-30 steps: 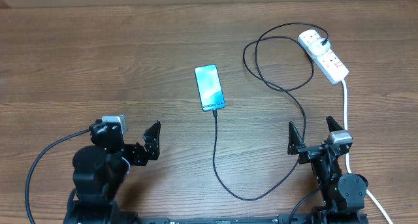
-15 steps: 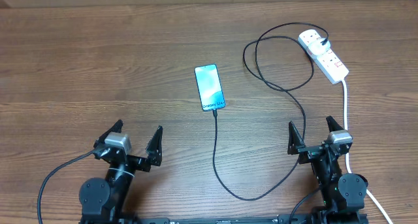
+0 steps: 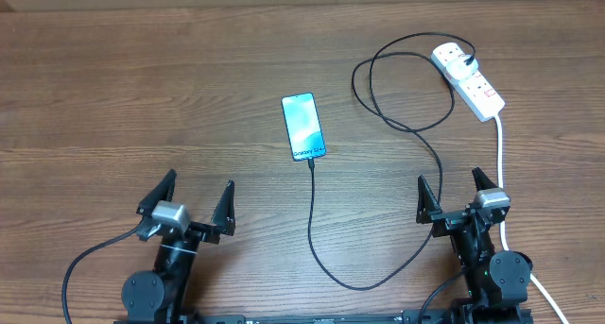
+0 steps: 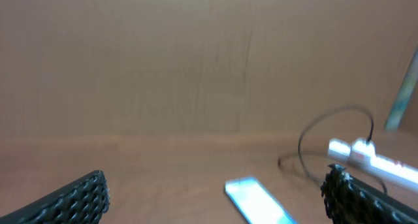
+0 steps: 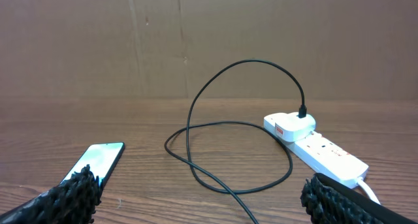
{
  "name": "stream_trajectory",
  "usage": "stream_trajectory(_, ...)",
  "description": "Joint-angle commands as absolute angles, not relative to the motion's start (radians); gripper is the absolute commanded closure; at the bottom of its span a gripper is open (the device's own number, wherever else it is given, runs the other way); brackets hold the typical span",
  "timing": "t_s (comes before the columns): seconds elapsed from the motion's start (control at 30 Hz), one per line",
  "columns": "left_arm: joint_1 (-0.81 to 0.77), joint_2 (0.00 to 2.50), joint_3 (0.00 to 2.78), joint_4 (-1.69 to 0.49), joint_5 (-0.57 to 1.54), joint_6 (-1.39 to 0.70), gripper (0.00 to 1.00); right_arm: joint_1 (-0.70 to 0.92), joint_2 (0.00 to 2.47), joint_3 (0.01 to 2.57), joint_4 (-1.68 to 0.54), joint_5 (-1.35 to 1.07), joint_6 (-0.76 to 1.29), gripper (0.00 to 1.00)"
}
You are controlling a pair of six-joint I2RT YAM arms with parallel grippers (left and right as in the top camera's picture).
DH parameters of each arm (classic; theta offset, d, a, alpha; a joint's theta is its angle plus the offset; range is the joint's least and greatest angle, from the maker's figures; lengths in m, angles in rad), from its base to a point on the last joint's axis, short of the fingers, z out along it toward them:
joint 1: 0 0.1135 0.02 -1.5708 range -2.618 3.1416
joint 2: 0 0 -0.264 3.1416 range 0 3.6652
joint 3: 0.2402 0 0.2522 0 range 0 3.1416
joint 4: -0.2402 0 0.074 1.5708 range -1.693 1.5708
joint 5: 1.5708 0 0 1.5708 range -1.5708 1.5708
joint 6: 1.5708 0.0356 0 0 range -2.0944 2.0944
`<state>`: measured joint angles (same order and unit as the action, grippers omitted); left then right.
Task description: Plug charger to phone and switch on socket
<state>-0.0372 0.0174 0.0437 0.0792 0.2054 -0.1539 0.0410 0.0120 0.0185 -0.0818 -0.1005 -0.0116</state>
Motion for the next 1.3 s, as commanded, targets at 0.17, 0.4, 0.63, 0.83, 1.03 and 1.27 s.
stream_trajectory(0.17,-0.031,0.003,0.005,0.180,0.017,-0.196,0.00,0.045,0.003,0.008,-0.077,-0.102,-0.016,0.00)
stream_trajectory(0.4,-0.031,0.003,0.005,0.049,-0.108,-0.196,0.00,0.045,0.003,0.008,-0.077,-0.102,-0.016,0.00)
stream_trajectory(0.63,-0.031,0.003,0.005,-0.062,-0.163,-0.200,0.00,0.045,0.003,0.008,-0.077,-0.102,-0.016,0.00)
stream_trajectory(0.83,-0.031,0.003,0.004,-0.064,-0.161,-0.027,0.00,0.045,0.003,0.008,-0.077,-0.102,-0.016,0.00)
stream_trajectory(1.03,-0.031,0.003,0.004,-0.067,-0.144,0.007,0.01,0.045,0.003,0.008,-0.077,-0.102,-0.016,0.00)
stream_trajectory(1.27,-0.032,0.003,0.005,-0.068,-0.140,-0.025,0.00,0.045,0.003,0.008,-0.077,-0.102,-0.016,0.00)
